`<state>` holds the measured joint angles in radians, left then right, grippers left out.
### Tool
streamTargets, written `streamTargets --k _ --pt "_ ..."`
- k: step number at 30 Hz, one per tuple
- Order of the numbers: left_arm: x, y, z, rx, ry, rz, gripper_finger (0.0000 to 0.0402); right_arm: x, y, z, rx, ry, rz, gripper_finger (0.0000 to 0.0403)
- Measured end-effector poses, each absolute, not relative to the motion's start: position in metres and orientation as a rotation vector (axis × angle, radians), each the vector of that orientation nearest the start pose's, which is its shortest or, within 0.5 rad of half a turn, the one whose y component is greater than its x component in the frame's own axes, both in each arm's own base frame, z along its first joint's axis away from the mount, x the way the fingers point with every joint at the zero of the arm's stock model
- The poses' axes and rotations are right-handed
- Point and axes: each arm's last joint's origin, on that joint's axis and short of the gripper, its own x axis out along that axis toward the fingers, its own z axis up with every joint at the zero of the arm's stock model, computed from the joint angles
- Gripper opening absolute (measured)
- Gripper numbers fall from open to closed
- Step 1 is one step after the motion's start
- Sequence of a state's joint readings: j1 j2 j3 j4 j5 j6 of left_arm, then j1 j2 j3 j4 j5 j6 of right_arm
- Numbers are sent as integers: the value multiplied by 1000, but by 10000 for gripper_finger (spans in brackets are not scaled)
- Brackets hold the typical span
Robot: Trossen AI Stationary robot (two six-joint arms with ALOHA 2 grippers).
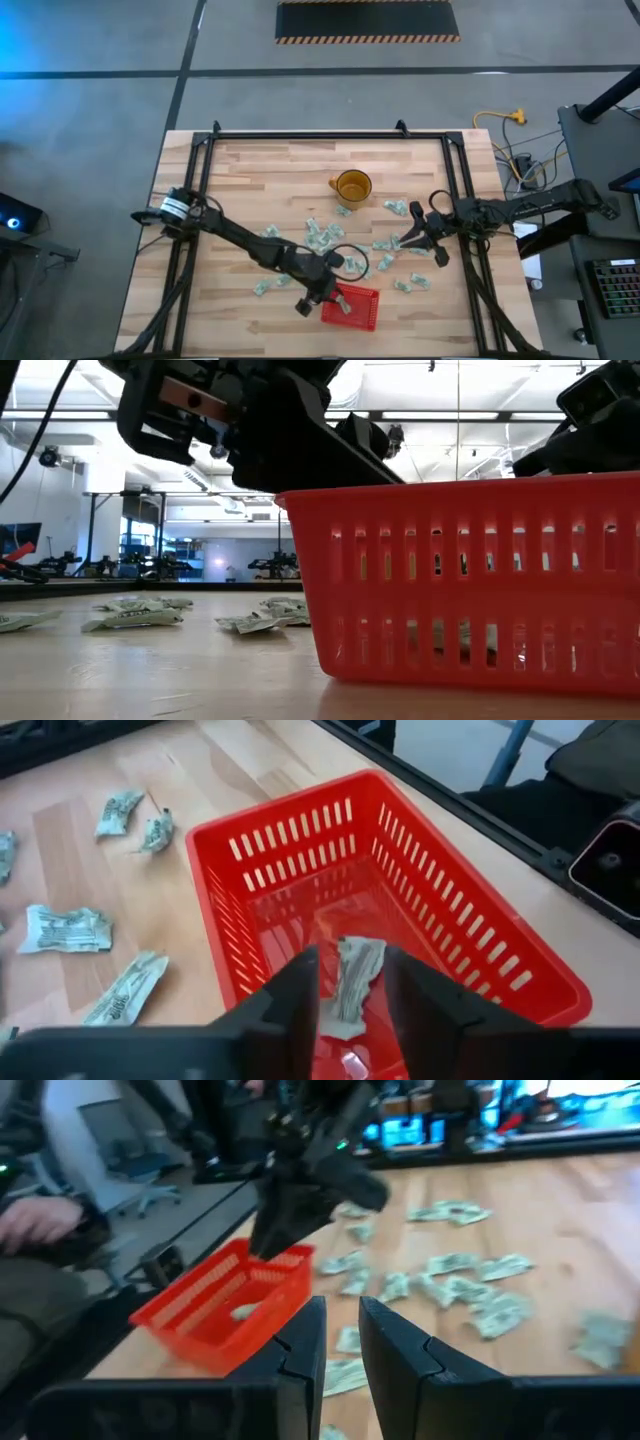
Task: Pick and place Stevia / Truvia into bins
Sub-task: Put the stevia packet into the bin
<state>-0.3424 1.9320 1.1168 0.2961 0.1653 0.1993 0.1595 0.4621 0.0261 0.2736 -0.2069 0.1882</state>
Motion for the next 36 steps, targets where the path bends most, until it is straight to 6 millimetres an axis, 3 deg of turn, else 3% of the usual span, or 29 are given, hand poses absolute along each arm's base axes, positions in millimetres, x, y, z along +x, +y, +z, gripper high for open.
streamTargets --k 5,10,17,24,29,36 --pt "378 -139 180 242 459 -522 149 125 36 159 165 196 431 57" --pt "365 -138 193 250 515 -504 157 131 55 168 101 262 477 57" --pt "348 -149 198 288 542 -467 157 142 91 168 79 579 307 57" --pt "334 -151 203 268 647 -360 157 161 148 178 31 834 173 57" --pt "324 -149 196 212 782 -256 157 178 188 184 -29 1018 78 57" --pt "315 -142 184 204 865 -122 157 191 223 180 -79 1235 -178 57"
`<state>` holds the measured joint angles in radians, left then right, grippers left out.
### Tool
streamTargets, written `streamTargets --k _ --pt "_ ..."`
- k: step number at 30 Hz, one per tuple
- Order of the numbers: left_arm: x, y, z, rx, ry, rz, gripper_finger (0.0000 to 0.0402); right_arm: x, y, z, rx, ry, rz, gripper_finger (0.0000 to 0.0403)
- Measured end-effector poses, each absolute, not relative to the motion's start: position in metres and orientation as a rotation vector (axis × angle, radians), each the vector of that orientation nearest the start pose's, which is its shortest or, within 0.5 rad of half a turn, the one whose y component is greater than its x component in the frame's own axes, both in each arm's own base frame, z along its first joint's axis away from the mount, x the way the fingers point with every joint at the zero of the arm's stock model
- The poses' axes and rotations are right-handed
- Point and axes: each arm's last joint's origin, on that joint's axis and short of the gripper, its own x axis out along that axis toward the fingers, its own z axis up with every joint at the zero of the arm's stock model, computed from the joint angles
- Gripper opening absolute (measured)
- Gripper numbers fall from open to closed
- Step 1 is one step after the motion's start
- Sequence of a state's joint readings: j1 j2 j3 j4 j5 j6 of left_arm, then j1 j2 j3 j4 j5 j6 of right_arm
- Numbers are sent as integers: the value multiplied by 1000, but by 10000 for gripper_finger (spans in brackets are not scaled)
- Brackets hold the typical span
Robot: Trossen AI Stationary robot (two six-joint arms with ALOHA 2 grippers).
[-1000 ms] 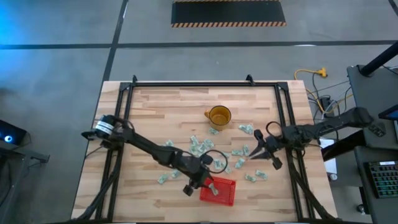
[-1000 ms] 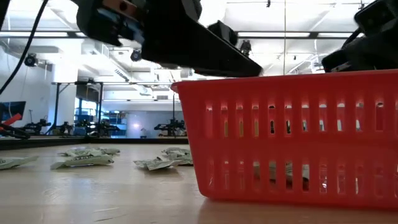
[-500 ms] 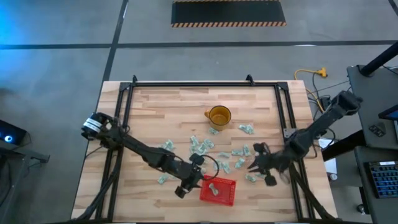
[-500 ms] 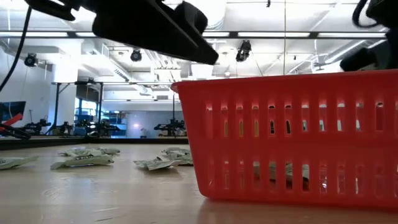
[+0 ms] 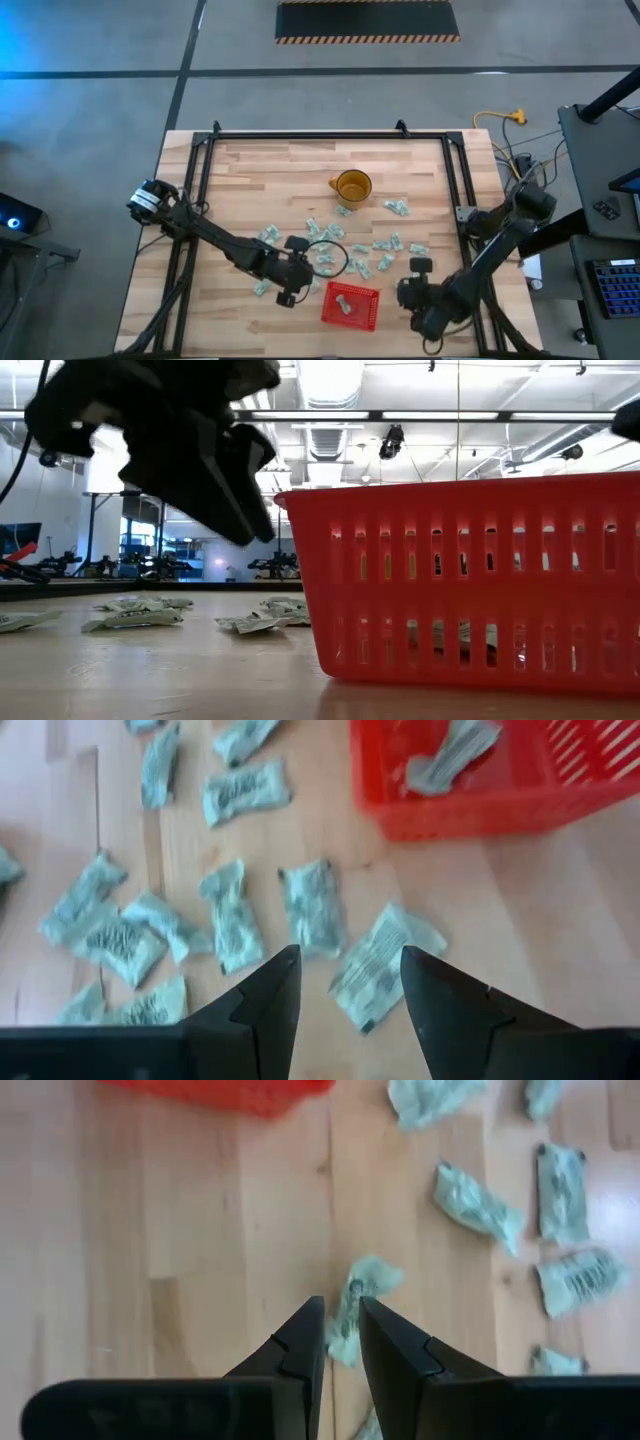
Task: Pick and place Stevia / Truvia into bins
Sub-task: Put the stevia packet into the bin
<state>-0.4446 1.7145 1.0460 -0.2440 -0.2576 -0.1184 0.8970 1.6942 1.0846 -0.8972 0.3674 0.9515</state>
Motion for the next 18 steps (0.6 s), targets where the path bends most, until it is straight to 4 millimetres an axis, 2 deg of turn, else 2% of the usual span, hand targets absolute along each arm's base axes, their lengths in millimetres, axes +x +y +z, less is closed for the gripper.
streamTargets --k 6,9,15,18 --pt "313 -141 171 201 889 -116 157 197 252 172 -105 1255 -190 56" --pt "313 -141 171 195 886 -116 158 197 260 163 -134 1267 -191 56" --pt "313 -143 171 171 884 -110 158 199 251 152 -167 1301 -240 56" --pt "312 -143 171 155 889 -103 158 201 247 154 -135 1297 -270 56"
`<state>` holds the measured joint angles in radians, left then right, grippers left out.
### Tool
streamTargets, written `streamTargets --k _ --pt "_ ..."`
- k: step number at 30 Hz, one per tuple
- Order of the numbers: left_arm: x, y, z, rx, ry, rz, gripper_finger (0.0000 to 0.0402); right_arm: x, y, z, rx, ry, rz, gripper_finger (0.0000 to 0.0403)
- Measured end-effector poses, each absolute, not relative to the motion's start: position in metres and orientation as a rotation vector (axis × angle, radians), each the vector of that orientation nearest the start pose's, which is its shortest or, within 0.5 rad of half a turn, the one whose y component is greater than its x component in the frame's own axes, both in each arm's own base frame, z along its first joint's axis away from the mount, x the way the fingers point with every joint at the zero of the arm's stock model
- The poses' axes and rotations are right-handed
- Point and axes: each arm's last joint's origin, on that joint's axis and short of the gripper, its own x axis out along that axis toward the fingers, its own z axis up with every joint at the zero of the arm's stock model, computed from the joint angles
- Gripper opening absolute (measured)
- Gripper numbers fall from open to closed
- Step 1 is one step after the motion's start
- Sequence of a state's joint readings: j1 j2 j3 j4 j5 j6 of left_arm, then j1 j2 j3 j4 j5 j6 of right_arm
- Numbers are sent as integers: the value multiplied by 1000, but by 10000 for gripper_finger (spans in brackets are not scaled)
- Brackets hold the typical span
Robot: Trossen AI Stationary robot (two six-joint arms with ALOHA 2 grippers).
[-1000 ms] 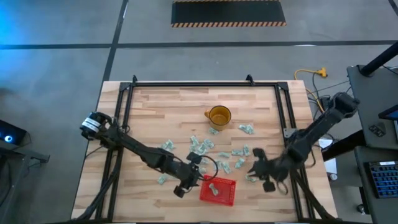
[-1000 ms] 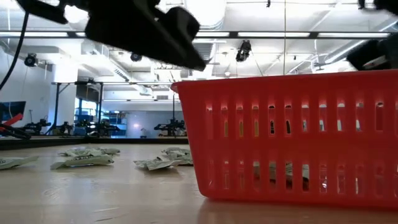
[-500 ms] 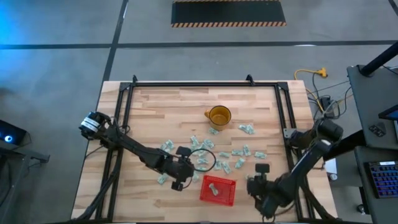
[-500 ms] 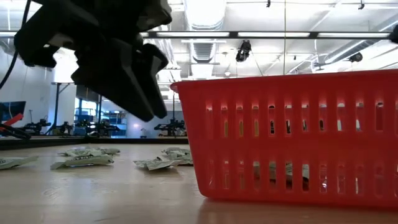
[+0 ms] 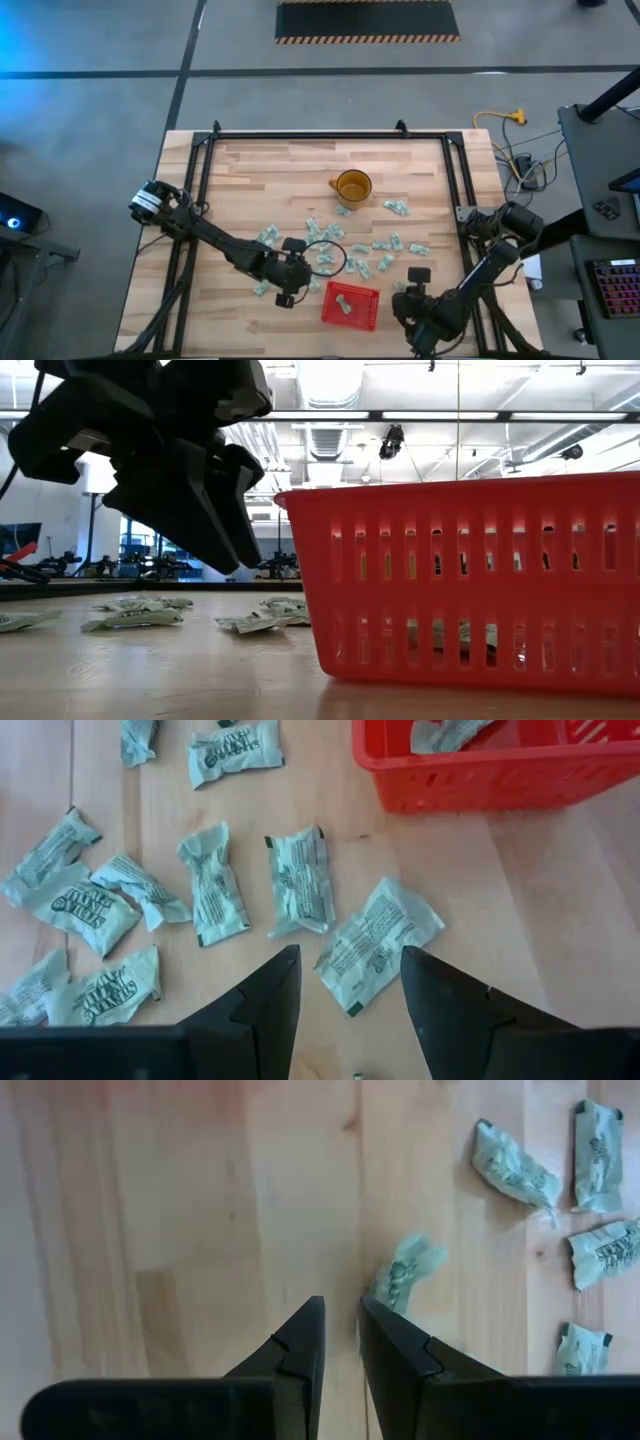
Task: Pick and place Stevia / Truvia into bins
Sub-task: Put the stevia packet into the bin
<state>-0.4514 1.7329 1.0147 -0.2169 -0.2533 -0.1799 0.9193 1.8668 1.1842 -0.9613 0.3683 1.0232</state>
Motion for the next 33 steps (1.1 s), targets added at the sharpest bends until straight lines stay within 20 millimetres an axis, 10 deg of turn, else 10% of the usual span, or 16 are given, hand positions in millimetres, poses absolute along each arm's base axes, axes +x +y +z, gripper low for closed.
streamTargets --k 33 --pt "311 -144 169 160 894 -105 157 199 228 128 -55 1334 -287 38"
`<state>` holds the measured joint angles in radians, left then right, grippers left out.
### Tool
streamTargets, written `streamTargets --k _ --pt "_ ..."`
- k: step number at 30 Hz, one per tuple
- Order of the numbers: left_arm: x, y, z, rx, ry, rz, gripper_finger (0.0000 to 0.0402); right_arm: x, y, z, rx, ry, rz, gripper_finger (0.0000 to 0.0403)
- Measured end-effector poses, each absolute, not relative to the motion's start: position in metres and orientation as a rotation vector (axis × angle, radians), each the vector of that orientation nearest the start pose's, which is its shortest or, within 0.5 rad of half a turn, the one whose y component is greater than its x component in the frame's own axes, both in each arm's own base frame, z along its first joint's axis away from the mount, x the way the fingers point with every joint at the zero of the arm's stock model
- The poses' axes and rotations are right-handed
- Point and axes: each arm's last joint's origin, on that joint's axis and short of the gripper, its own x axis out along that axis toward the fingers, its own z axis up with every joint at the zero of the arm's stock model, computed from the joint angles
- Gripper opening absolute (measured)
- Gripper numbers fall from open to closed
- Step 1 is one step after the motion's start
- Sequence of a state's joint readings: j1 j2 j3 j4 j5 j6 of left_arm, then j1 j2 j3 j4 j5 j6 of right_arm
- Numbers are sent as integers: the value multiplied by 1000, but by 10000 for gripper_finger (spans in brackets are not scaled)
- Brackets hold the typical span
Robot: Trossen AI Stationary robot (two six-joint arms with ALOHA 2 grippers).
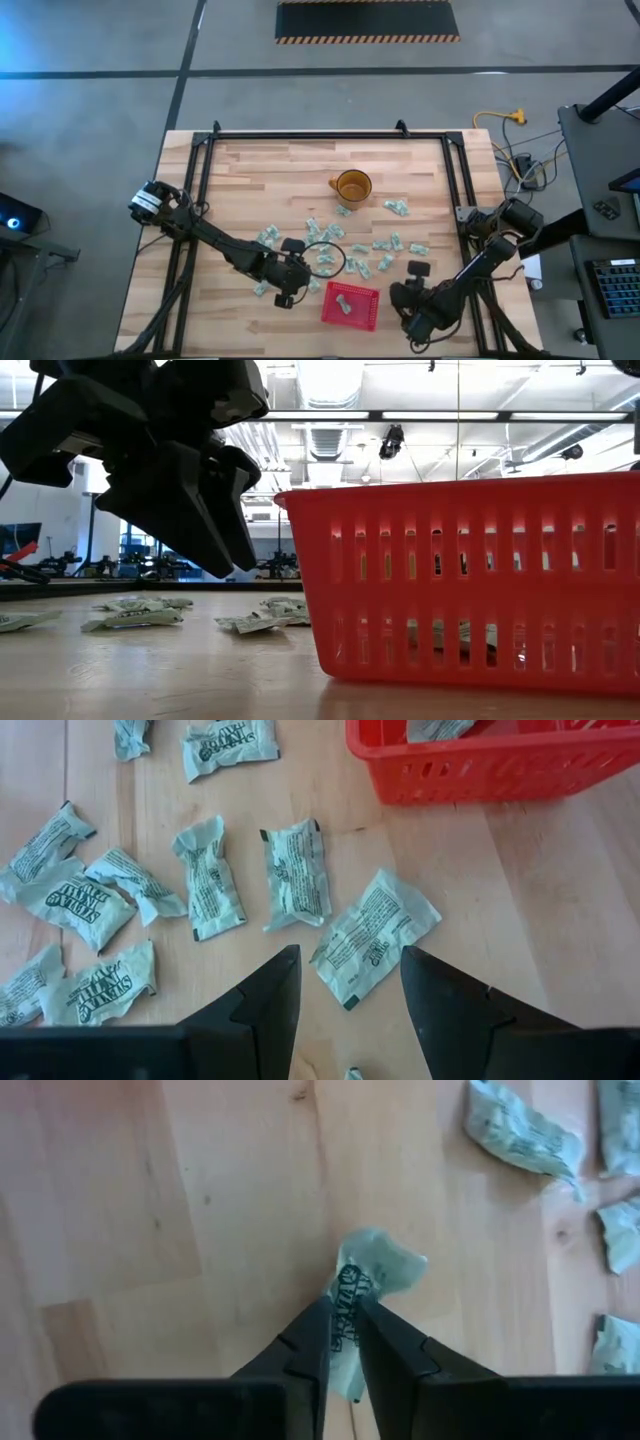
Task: Pick and place Stevia / Truvia into bins
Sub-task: Put the stevia packet into the bin
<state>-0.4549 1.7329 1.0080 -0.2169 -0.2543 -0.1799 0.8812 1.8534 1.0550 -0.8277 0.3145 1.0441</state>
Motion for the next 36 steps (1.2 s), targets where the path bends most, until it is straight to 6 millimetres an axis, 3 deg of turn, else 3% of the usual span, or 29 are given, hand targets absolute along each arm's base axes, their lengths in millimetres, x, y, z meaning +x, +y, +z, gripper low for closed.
streamTargets --k 3,12,22,29,36 --pt "311 -144 169 160 894 -105 157 200 229 130 -85 1333 -262 14" --pt "311 -144 169 160 894 -105 157 209 237 153 -204 1234 -251 9" --pt "311 -144 169 160 893 -105 157 222 259 189 -408 951 -210 9" --pt "312 -145 170 153 871 -108 157 247 274 184 -470 796 -16 9" --pt "312 -145 171 153 871 -109 157 252 271 184 -493 786 -4 15"
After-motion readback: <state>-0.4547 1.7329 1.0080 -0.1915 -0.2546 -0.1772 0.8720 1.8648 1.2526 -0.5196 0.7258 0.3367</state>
